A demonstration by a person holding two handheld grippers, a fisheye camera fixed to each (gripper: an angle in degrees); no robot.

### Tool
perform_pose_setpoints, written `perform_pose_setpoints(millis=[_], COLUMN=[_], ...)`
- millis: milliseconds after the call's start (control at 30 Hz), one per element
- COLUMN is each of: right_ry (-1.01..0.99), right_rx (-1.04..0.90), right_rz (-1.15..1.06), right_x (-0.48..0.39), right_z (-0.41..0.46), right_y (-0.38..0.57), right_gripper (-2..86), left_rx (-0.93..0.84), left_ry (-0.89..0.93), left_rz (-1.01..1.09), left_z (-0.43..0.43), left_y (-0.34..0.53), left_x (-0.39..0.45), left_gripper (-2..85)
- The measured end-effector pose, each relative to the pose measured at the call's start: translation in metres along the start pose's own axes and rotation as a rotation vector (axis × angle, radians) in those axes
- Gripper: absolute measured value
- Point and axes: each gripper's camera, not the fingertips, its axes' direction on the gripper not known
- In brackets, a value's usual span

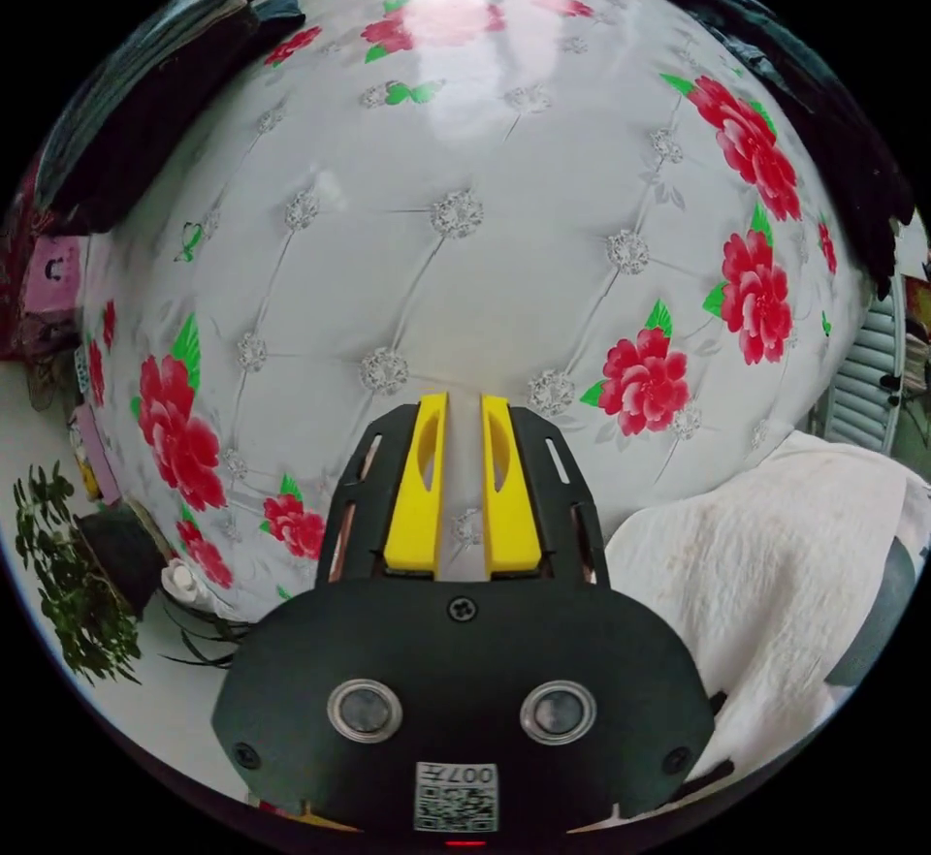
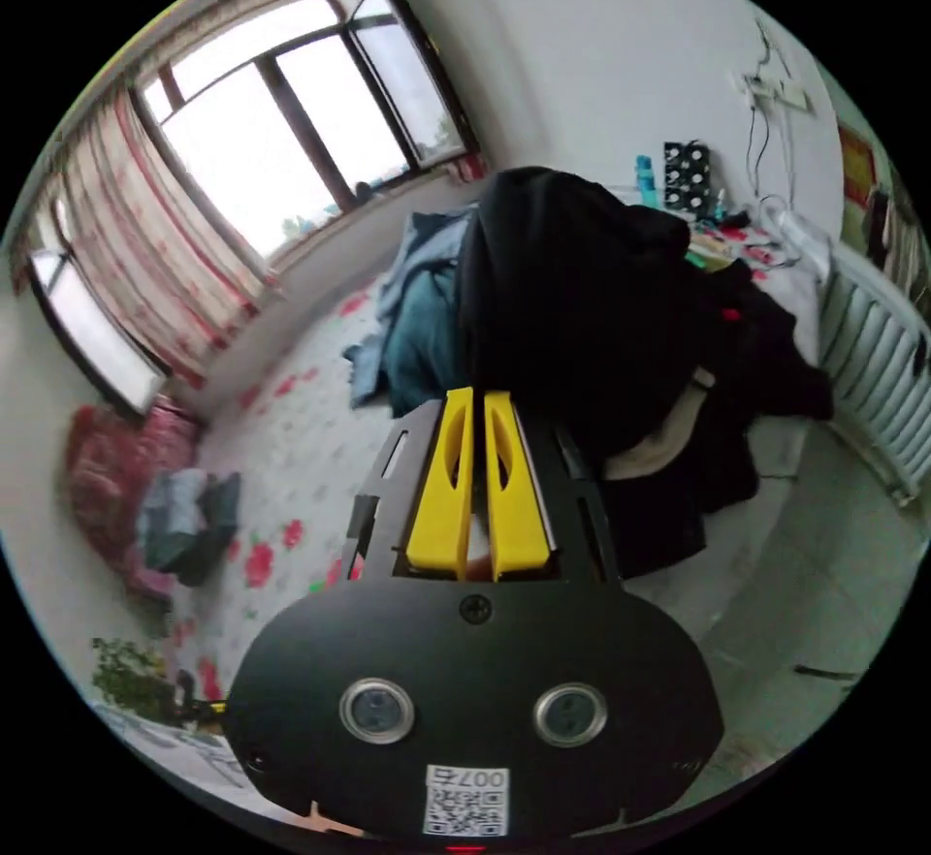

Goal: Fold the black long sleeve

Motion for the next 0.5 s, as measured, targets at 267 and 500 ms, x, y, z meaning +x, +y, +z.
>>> perform_pose_setpoints(millis=[267, 500], right_ry=[-0.874, -1.189], right_rx=[0.129, -0.262], right_rz=[-0.002, -0.581], right_x=[-0.01, -0.227], right_z=[-0.123, -0.14], right_y=[0.046, 0.125], right_gripper=[-0.3, -0.2], left_rx=[0.138, 0.455], left_ry=[0.076, 0.227], left_rz=[0.074, 0.15], left_z=[-0.026, -0.104], left_y=[0.063, 0.11], left_x=[0.007, -0.005], left_gripper=[6.2, 8.6])
